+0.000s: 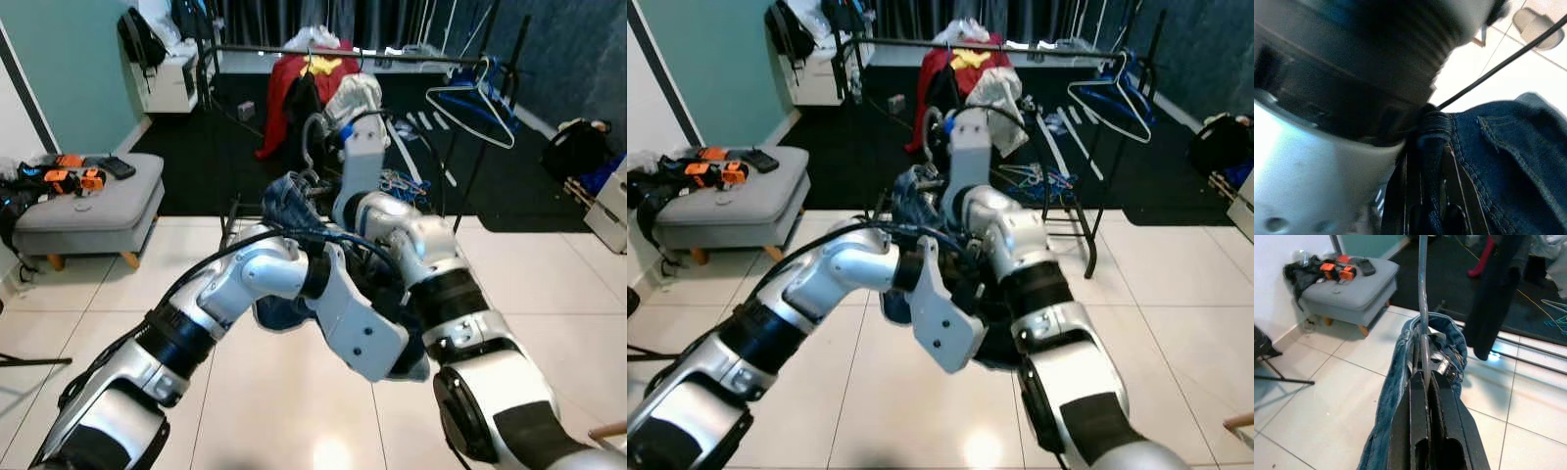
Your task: Hang hanger
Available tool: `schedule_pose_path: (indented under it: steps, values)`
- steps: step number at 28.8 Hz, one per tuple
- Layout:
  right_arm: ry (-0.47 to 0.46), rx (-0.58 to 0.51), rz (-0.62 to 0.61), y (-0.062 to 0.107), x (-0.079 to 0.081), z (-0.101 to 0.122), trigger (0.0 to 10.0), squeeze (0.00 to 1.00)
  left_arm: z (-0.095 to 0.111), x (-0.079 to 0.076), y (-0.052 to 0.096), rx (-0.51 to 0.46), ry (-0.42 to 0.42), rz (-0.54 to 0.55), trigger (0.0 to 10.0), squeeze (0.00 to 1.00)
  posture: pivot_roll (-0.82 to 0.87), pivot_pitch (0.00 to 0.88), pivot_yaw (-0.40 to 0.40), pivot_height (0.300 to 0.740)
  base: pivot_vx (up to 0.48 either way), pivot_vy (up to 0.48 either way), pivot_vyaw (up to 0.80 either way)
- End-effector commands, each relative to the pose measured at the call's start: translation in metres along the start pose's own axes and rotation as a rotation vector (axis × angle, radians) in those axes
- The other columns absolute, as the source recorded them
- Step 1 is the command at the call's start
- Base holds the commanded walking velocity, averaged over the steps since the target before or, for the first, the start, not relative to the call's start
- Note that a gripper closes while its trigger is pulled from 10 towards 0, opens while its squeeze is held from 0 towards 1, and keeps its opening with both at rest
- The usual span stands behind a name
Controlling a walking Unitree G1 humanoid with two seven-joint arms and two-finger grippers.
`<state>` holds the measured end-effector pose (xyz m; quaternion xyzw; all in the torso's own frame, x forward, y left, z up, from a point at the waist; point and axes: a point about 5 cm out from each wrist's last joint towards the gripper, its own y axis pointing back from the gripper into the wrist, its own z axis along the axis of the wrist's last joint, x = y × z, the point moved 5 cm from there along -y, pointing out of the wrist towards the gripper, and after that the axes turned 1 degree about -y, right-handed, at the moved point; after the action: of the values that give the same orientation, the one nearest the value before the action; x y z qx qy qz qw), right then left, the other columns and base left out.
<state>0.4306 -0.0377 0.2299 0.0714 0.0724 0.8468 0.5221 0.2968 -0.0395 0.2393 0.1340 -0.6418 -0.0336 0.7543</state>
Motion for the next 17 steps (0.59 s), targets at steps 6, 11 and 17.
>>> schedule_pose_path:
  steps: [6, 11, 17]
  values:
    - [-0.187, -0.197, 0.252, 0.013, 0.036, 0.036, 10.0, 0.00, -0.010, 0.031, 0.015, 0.056, -0.012, 0.150, 10.0, 0.00, -0.11, 0.000, -0.018, 0.740, 0.000, 0.000, 0.00]
    - [-0.274, -0.269, 0.288, 0.018, 0.035, 0.051, 10.0, 0.00, -0.009, 0.020, 0.013, 0.046, 0.025, 0.118, 10.0, 0.00, -0.11, 0.000, -0.017, 0.740, 0.000, 0.000, 0.00]
    - [-0.500, -0.415, 0.378, 0.033, 0.019, 0.083, 10.0, 0.00, 0.009, -0.039, 0.003, -0.030, 0.181, -0.030, 10.0, 0.00, -0.11, 0.000, -0.014, 0.740, 0.000, 0.000, 0.00]
